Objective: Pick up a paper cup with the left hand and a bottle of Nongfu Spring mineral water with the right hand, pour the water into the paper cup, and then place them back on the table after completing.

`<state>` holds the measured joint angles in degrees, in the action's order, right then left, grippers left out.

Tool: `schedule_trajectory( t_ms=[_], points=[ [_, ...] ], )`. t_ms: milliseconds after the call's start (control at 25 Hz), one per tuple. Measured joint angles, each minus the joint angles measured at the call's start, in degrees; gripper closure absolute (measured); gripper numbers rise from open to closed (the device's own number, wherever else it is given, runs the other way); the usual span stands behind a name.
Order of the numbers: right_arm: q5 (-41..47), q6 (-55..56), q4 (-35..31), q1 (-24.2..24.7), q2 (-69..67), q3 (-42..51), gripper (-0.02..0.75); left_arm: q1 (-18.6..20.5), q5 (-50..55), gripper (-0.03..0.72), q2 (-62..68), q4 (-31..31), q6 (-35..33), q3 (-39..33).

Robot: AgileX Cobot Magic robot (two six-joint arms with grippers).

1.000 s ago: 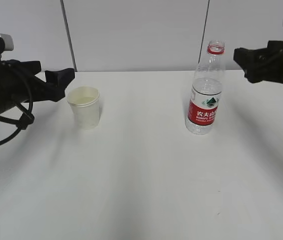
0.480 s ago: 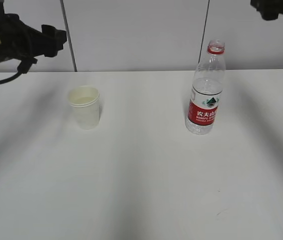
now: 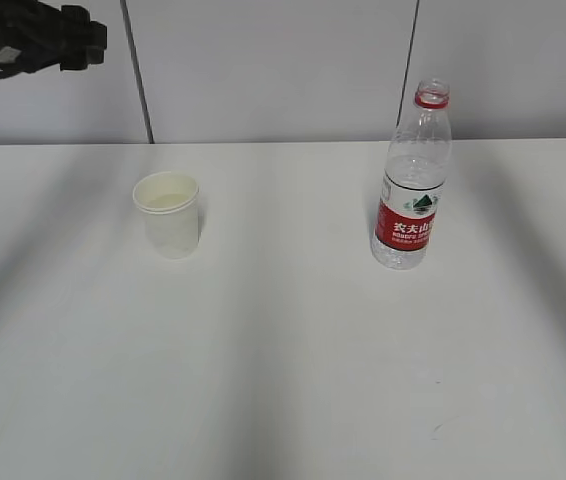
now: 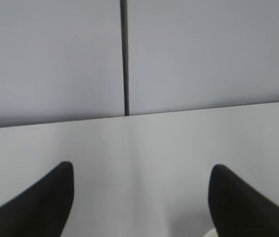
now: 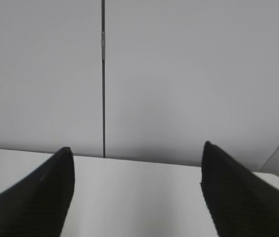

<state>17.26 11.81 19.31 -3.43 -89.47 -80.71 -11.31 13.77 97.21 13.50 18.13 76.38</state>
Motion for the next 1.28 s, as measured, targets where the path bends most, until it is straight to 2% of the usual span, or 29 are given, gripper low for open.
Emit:
schedule_trajectory(
  t_ms=[360,560,720,920,1120,1280],
  points=[
    [19.0,0.0,-5.4,0.0,-1.3,-5.8,0.148,0.0,24.6,0.199,0.0,-2.1,0.0,9.4],
    [37.4,-0.4,-10.4,0.0,-1.3,-8.8,0.150,0.0,40.9,0.199,0.0,-2.3,0.0,10.5],
    [51.2,-5.0,-16.8,0.0,-1.3,-11.2,0.150,0.0,51.4,0.200,0.0,-2.7,0.0,10.5],
    [53.7,-6.6,-19.3,0.0,-1.3,-11.8,0.150,0.0,56.5,0.223,0.0,-3.3,-0.1,10.6],
    [54.0,-6.8,-18.9,0.0,-1.3,-11.8,0.150,0.0,56.7,0.262,0.0,-10.2,-2.1,10.6],
    [54.1,-6.9,-17.7,0.0,-1.3,-11.8,0.150,0.0,56.7,0.267,0.0,-11.2,-2.4,10.6]
  ],
)
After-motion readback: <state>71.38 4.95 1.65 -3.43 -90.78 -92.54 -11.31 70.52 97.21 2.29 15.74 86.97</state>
